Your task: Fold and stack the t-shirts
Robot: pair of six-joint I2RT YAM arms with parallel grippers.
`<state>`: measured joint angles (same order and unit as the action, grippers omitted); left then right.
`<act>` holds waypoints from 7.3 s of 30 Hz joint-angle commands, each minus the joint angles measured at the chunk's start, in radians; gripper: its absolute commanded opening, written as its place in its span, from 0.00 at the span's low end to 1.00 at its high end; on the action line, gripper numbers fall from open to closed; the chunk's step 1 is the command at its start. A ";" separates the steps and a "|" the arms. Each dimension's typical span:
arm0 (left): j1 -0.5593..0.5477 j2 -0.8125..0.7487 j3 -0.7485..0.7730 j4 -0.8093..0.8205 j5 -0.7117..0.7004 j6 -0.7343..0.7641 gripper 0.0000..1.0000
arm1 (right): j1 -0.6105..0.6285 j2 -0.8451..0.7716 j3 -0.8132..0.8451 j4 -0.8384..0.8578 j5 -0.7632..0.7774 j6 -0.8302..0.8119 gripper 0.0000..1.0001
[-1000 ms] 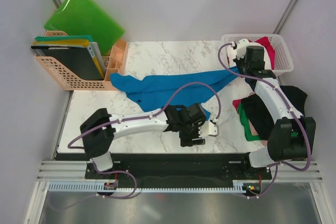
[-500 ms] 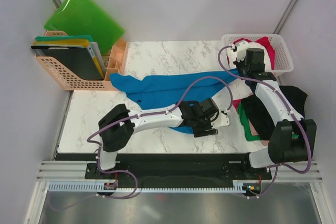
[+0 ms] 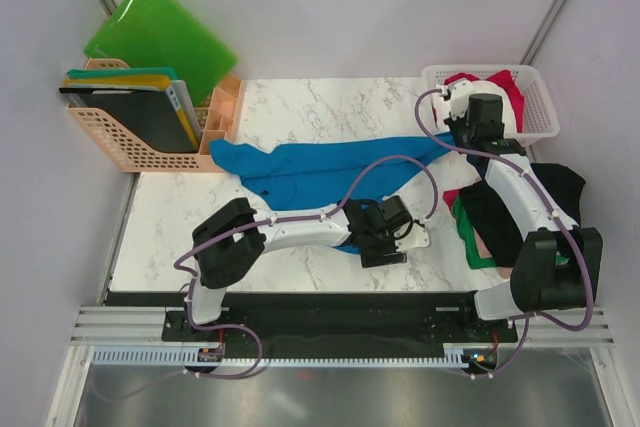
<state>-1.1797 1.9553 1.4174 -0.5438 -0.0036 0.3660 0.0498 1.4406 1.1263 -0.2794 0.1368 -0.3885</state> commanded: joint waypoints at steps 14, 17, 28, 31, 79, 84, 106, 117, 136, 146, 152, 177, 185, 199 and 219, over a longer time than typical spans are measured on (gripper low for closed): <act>-0.001 0.134 0.057 0.036 0.001 -0.012 0.53 | -0.002 -0.023 -0.056 0.051 -0.003 -0.004 0.00; -0.001 0.142 0.058 0.033 0.001 0.007 0.21 | -0.002 -0.025 -0.060 0.052 -0.011 -0.003 0.00; 0.081 -0.273 0.119 0.027 -0.249 0.183 0.02 | -0.002 -0.028 -0.065 0.063 -0.013 0.011 0.00; 0.164 -0.496 0.117 0.140 -0.424 0.411 0.02 | -0.002 -0.081 -0.051 0.042 -0.008 0.016 0.00; 0.835 -1.030 0.517 0.024 -0.372 0.402 0.02 | -0.090 -0.345 1.086 -0.486 -0.014 0.045 0.00; 0.891 -1.094 0.564 0.024 -0.381 0.415 0.02 | -0.094 -0.410 1.115 -0.513 0.014 0.028 0.00; 0.962 -1.156 0.340 -0.038 -0.254 0.338 0.02 | -0.097 -0.522 0.712 -0.509 0.003 -0.041 0.00; 0.963 -0.978 -0.204 0.215 -0.173 0.401 0.02 | -0.090 -0.363 0.110 -0.235 -0.086 -0.105 0.00; 1.062 -0.405 0.000 0.361 -0.101 0.284 0.02 | 0.056 0.378 0.282 0.200 0.050 -0.109 0.00; 1.065 -0.233 0.084 0.418 -0.099 0.220 0.02 | 0.090 0.569 0.532 0.233 0.147 -0.095 0.00; 1.065 -0.142 0.112 0.510 -0.177 0.186 0.02 | 0.110 0.730 0.681 0.256 0.282 -0.076 0.06; 1.138 -0.689 -0.237 0.498 -0.175 0.100 0.74 | 0.114 0.259 0.372 0.226 0.482 0.054 0.91; 1.138 -0.868 -0.279 0.339 -0.035 0.025 0.72 | 0.117 0.130 0.435 -0.088 0.189 0.105 0.95; 1.135 -1.079 -0.302 0.033 0.457 0.048 0.70 | 0.117 -0.190 0.308 -0.542 -0.279 -0.050 0.96; 0.980 -0.480 0.040 -0.038 0.300 -0.015 0.69 | 0.117 -0.335 -0.039 -0.564 -0.436 -0.027 0.96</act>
<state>-0.1577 1.4109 1.3563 -0.6228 0.3706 0.3832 0.1673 1.1278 1.0981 -0.8616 -0.2737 -0.4171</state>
